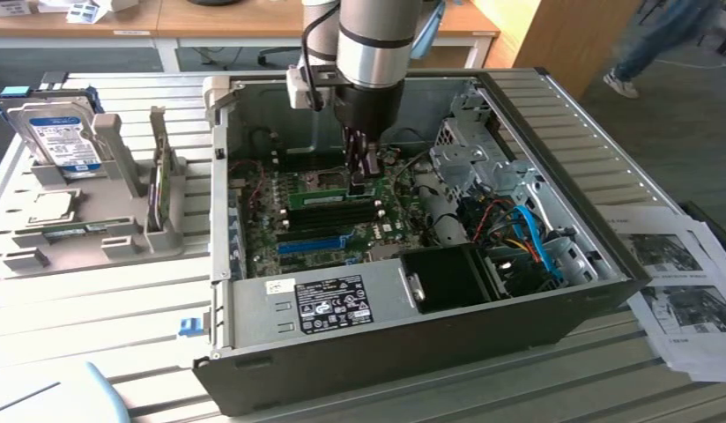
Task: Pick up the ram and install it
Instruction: 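Insert the ram into the slot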
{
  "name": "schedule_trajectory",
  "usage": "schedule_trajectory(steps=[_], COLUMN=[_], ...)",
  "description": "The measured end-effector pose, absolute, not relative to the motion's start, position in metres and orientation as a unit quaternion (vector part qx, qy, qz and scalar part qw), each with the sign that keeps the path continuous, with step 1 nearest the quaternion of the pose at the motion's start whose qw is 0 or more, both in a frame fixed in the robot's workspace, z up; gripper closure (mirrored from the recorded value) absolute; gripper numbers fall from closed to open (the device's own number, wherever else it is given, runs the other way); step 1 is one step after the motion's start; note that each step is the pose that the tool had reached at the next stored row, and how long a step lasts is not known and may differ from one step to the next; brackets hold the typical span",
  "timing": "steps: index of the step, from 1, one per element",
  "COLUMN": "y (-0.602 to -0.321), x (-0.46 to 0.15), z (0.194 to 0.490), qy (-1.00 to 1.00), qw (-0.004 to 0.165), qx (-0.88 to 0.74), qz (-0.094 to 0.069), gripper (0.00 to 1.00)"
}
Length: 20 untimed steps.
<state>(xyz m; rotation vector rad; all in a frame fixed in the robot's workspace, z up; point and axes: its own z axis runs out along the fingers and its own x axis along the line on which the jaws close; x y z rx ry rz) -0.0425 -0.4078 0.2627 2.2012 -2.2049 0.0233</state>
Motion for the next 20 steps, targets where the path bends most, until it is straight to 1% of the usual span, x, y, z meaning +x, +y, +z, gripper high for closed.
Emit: schedule_trajectory(steps=[11, 20], y=[-0.408, -0.408], x=[-0.043, -0.043], z=[0.243, 0.242], qy=[-0.708, -0.709], qw=[0.013, 0.013], qx=[0.706, 0.705], qz=[0.007, 0.007], gripper=[0.89, 0.89])
